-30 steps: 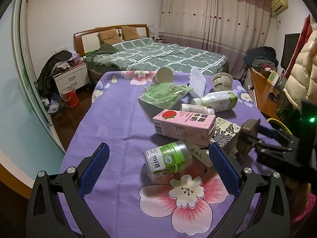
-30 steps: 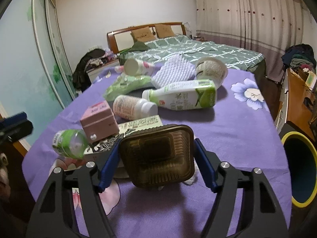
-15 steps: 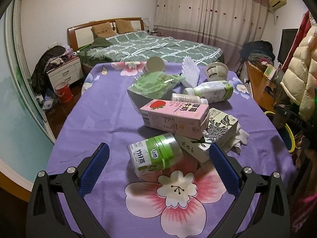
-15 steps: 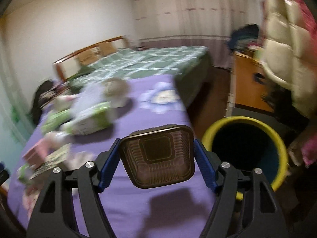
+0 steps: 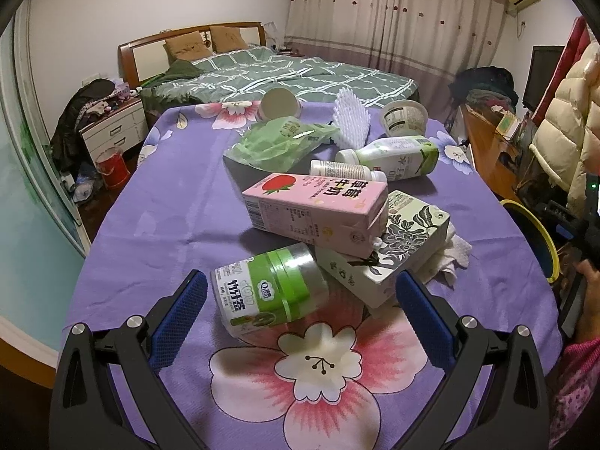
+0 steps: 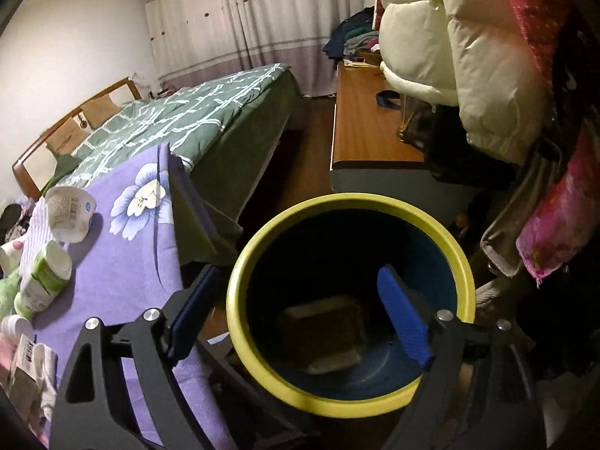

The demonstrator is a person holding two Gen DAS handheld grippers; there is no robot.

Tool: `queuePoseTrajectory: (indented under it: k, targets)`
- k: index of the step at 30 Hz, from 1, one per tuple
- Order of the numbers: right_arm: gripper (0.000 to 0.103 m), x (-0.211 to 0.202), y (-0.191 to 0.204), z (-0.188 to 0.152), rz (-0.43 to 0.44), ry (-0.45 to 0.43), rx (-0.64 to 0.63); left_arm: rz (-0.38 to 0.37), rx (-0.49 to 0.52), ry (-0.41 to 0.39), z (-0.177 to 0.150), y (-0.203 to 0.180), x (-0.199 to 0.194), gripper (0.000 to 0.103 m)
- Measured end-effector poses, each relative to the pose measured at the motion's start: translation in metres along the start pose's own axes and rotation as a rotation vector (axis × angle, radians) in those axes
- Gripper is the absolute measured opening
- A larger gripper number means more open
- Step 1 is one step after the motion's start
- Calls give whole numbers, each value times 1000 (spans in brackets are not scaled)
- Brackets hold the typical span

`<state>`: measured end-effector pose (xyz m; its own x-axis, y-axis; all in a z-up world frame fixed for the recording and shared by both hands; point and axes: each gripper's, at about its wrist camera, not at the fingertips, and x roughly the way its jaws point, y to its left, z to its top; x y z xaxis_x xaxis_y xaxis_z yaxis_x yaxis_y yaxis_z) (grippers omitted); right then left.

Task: Collect trash
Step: 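Carry the brown object to the yellow bin and release it while the left gripper approaches the green jar, then grasp the green-labelled jar with the left gripper and drop it into the bin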

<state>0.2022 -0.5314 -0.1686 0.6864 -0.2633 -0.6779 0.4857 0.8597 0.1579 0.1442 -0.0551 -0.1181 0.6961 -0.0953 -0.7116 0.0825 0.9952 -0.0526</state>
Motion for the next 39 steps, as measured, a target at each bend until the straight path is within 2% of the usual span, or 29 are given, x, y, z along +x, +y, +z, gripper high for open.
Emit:
queuePoseTrajectory:
  k: [5, 10, 14, 23, 29, 36, 39]
  targets:
    - [88, -13, 13, -3, 17, -51, -24, 8, -3, 19, 0, 2, 9, 99]
    - [89, -21, 20, -2, 17, -80, -46, -11, -15, 47, -4, 7, 21, 99]
    - [89, -18, 28, -3, 26, -71, -55, 6, -18, 65, -8, 11, 32, 99]
    - [89, -16, 33, -3, 15, -67, -65, 21, -96, 116, -8, 26, 55, 96]
    - [89, -14, 34, -3, 19, -63, -67, 18, -116, 143, -8, 27, 65, 81]
    - [89, -14, 34, -3, 22, -64, -62, 24, -110, 135, -10, 26, 59, 80]
    - [89, -16, 33, -4, 23, -71, -60, 30, -96, 105, -7, 25, 45, 80]
